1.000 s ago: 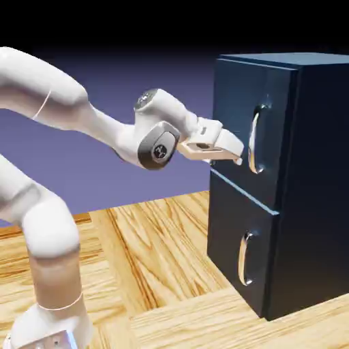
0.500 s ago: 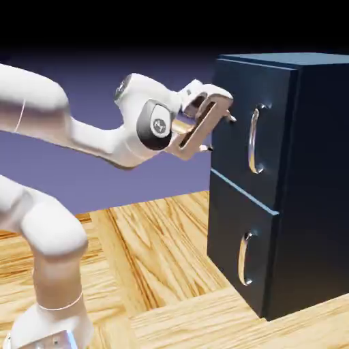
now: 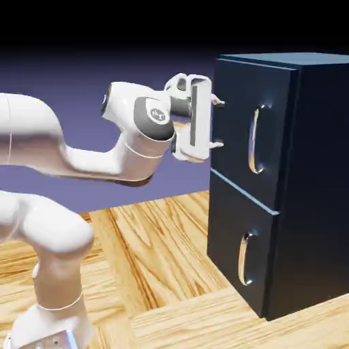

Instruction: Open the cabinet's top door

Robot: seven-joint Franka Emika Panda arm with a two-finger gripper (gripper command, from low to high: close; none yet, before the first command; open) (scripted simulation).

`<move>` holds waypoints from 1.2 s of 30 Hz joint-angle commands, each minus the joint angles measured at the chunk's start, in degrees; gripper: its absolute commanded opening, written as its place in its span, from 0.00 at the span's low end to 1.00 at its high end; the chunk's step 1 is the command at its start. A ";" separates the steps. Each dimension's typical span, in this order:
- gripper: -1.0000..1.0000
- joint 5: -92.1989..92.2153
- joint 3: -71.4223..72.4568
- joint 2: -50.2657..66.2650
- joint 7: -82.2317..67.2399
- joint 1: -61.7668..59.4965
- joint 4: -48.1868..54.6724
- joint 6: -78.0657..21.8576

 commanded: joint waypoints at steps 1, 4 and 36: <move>0.50 -2.50 -1.01 -0.69 -1.48 0.72 0.19 -0.13; 0.50 -9.97 -4.02 -2.75 -5.90 2.88 0.77 -0.52; 0.00 -44.46 -10.99 -13.40 -25.74 11.09 -4.19 -20.79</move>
